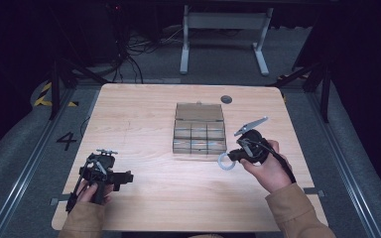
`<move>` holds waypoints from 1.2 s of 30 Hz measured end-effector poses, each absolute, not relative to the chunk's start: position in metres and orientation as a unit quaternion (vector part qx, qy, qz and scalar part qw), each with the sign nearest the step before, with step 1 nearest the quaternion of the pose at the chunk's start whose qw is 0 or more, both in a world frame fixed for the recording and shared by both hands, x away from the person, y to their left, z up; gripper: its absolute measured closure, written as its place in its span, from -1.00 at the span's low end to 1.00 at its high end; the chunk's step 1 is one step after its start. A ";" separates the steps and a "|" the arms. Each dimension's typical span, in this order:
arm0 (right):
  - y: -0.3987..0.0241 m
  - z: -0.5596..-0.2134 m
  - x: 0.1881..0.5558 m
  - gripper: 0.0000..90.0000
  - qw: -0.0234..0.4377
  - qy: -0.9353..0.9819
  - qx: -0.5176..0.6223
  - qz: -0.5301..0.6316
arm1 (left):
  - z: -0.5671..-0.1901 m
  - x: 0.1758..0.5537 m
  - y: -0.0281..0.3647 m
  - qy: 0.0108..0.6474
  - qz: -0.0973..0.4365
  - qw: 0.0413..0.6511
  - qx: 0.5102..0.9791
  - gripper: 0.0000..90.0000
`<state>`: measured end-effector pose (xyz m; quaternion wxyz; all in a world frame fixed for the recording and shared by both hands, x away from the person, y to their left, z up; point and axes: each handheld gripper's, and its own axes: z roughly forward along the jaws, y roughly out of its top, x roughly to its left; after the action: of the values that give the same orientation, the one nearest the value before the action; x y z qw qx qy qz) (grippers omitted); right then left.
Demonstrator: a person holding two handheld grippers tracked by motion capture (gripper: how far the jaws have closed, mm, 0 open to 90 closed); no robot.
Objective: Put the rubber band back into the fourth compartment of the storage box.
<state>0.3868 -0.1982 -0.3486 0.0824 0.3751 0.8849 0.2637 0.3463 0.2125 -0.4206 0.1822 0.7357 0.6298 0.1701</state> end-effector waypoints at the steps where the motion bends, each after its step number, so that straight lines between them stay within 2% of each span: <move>1: -0.198 -0.349 0.387 0.84 0.082 0.885 0.375 0.264 | -0.421 0.346 0.213 0.630 0.170 0.182 0.736 -1.00; 23: -0.155 -0.344 0.424 0.84 0.067 0.887 0.356 0.285 | -0.421 0.346 0.214 0.631 0.171 0.183 0.734 -1.00; 36: -0.130 -0.341 0.443 0.84 0.076 0.886 0.348 0.296 | -0.420 0.346 0.214 0.631 0.171 0.184 0.734 -1.00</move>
<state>0.4425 -0.1303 -0.3406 0.0755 0.3485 0.8862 0.2957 0.3459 0.2138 -0.4203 0.1845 0.7339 0.6309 0.1712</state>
